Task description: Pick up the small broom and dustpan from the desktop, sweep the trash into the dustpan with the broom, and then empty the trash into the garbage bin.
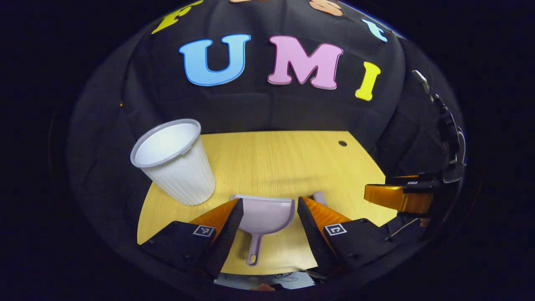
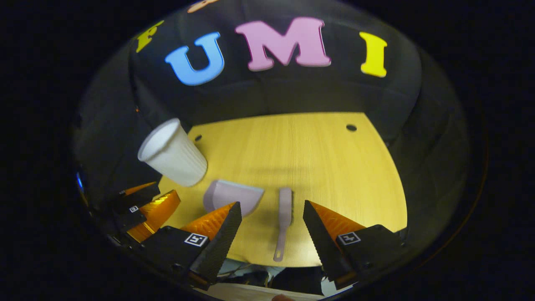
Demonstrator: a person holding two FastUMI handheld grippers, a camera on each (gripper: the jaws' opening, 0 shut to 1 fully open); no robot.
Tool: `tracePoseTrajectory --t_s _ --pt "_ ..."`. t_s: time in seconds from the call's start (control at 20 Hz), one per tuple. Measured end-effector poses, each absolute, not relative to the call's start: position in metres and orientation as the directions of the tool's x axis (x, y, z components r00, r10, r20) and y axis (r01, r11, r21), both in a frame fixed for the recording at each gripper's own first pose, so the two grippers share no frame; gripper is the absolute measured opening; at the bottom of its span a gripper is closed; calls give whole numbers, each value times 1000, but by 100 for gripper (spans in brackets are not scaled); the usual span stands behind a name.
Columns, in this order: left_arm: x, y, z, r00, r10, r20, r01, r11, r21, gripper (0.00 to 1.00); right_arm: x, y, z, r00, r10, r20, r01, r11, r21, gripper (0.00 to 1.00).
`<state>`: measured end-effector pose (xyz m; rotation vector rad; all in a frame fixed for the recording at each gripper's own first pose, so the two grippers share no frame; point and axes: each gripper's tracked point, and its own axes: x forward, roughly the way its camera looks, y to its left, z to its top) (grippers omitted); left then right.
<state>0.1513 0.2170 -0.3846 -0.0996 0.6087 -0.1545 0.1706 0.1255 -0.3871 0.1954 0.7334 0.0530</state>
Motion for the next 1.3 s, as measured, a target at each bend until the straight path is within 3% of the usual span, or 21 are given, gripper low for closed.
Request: tracePoseTrajectory --t_s 0.15,0.35,0.6,0.8,1.25,1.3 --pt "130 234 -328 929 -166 -330 114 978 -173 79 163 119 -334 911 18 -412 38 991 127 96" --pt "88 239 -288 982 -186 33 189 964 -187 79 143 117 -321 992 -73 -105 79 995 55 95" --pt "55 219 -289 980 -85 178 109 986 -129 79 123 119 -315 985 -52 167 59 998 -36 95" --pt "24 213 -269 973 30 227 6 988 -155 79 123 123 -313 982 11 188 -4 999 -34 95" --pt "32 170 -279 983 -25 180 53 987 -151 79 139 119 -326 994 -17 105 13 999 39 95" --pt "34 170 -280 985 -35 168 60 988 -146 79 139 121 -324 994 -15 109 11 999 40 89"
